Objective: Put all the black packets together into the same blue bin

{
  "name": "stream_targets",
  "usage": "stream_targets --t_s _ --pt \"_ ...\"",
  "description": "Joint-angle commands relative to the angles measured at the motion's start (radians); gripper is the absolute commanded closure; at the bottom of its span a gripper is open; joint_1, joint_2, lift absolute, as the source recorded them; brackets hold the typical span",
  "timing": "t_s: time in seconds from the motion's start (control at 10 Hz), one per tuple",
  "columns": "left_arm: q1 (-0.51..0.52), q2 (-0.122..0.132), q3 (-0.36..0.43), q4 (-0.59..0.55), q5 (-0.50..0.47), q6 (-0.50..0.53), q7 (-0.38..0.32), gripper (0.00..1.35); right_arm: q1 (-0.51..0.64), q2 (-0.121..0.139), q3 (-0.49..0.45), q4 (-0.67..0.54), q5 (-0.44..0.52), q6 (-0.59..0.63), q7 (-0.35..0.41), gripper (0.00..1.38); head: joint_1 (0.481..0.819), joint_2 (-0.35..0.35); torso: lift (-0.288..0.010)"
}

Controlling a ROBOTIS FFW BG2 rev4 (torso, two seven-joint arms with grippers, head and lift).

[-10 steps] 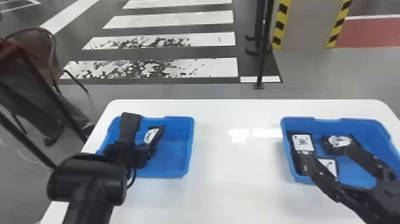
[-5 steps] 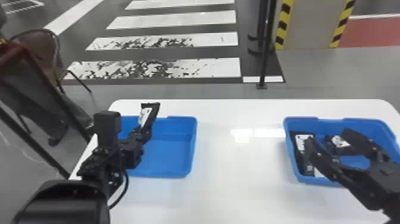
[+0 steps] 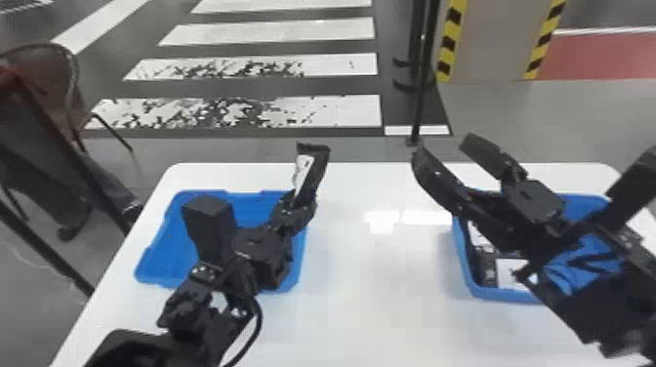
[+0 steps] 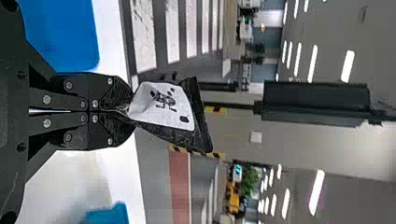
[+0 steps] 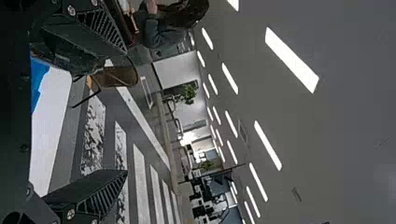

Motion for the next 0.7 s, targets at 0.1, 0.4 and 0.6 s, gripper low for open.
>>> stream_targets --t_s 0.1,0.4,0.6 --pt "-0.007 0.035 -0.119 0.000 0.063 -0.054 0.000 1.23 -0.089 0.000 0.065 0.096 -0.005 -0.009 -0.009 0.12 0.695 0.031 -0.110" --pt "-0.036 0.053 -0.193 -0.003 0.067 -0.059 0.000 1.23 -0.158 -0.003 0.131 0.155 -0.021 -0.012 -0.011 0.12 0.695 -0.011 -0.110" --pt "-0.041 0.055 -0.199 -0.003 0.067 -0.064 0.000 1.23 -0.175 -0.011 0.168 0.177 -0.043 0.008 -0.011 0.20 0.695 -0.006 -0.110"
